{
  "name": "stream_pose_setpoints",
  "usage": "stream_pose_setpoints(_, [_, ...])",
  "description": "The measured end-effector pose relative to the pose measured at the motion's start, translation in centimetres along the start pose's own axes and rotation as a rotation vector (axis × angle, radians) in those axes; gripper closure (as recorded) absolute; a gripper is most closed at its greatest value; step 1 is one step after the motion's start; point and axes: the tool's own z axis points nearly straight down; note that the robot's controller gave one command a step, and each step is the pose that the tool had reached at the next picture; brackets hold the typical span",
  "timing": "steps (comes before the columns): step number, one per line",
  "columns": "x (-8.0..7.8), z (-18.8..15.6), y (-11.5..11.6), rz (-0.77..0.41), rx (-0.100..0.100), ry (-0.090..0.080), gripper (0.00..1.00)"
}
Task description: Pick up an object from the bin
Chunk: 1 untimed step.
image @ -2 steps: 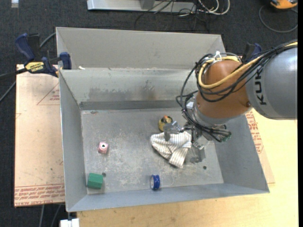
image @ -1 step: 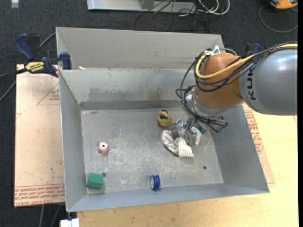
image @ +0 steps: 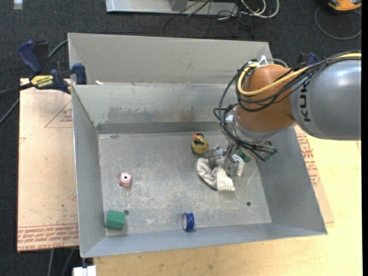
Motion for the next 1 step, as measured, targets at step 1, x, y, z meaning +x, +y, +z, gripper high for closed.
stream_pose_setpoints(1, [0.41, -18.02, 0.51, 0.044, 0.001, -0.004, 1.00])
